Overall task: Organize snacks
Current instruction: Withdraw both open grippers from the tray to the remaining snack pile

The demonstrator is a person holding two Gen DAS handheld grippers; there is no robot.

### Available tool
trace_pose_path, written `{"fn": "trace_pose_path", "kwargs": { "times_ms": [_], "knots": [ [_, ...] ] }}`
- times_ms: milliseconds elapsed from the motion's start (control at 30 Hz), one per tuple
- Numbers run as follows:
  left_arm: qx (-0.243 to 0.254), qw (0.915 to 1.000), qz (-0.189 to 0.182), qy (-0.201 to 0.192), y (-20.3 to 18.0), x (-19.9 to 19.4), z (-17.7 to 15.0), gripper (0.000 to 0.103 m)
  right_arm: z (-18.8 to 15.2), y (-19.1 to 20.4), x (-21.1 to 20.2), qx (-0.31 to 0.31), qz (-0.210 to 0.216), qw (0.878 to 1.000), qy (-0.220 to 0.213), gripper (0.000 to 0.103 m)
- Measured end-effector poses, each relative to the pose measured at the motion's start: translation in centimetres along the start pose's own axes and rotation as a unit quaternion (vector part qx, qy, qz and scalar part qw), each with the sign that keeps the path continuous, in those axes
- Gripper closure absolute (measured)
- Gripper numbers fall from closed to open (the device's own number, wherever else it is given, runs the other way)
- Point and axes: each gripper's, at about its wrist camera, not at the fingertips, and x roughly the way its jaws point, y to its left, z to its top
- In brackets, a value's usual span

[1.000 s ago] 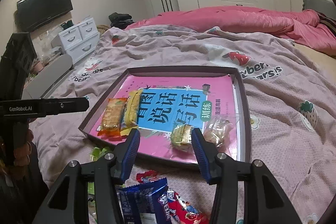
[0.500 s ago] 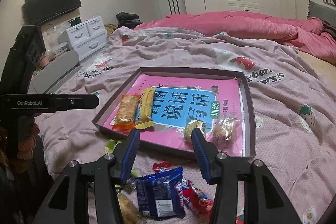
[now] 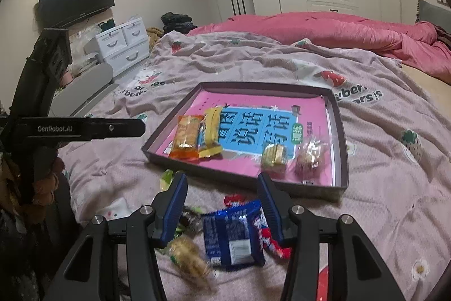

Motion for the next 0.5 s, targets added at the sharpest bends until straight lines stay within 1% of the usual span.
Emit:
{"fn": "trace_pose_path", "kwargs": {
  "times_ms": [300,500],
  "knots": [
    [0.008,0.9998,0.0,0.018,-0.4,0.0,-1.3,0.035,-1.4,1.4,-0.3,-0.021,0.009,0.999,0.034,0.05],
    [0.003,0.9996,0.004,0.027,0.1,0.1,-1.8,0.035,-2.2,2.2,-0.1,-0.037,0.01,0.998,0.054,0.05]
  ]
}}
